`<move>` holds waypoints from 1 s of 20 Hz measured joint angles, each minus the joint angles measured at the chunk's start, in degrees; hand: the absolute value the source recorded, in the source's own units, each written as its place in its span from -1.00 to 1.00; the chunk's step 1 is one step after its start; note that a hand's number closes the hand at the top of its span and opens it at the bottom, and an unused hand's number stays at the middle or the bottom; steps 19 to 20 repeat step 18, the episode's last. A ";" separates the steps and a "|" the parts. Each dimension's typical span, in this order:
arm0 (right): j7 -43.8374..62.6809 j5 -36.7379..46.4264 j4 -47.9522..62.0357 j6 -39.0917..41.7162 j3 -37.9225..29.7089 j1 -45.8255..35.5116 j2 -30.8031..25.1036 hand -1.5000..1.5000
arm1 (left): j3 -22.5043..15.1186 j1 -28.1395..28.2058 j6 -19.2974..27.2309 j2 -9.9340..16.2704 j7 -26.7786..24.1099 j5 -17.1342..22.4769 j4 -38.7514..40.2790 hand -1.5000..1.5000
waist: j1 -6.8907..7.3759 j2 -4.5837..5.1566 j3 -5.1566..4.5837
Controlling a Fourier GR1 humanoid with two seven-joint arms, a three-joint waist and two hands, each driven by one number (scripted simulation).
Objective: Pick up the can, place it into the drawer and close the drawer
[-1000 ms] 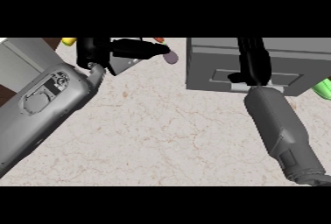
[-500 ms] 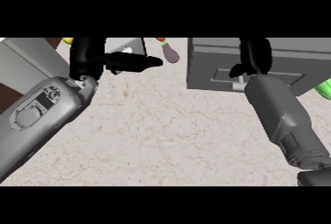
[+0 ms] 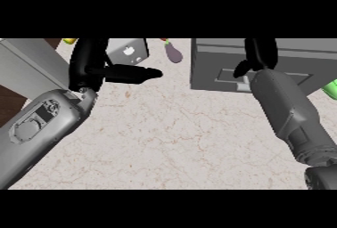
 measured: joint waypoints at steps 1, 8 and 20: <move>-1.35 -0.94 -0.14 0.12 -0.82 -0.02 0.13 -1.00 | 0.12 -0.01 -0.03 0.06 0.16 -0.01 -0.25 -1.00 | -0.09 0.01 0.02; -10.19 -9.66 -1.46 3.75 -8.05 -1.06 2.10 -1.00 | 0.70 2.44 0.20 0.14 -0.34 -0.35 -1.23 -1.00 | -0.82 -0.07 0.15; -17.24 -23.96 -2.87 12.71 -19.11 -3.77 5.70 -1.00 | 2.47 7.08 -0.78 2.04 -1.20 -0.90 -3.72 -1.00 | -1.60 -0.48 0.18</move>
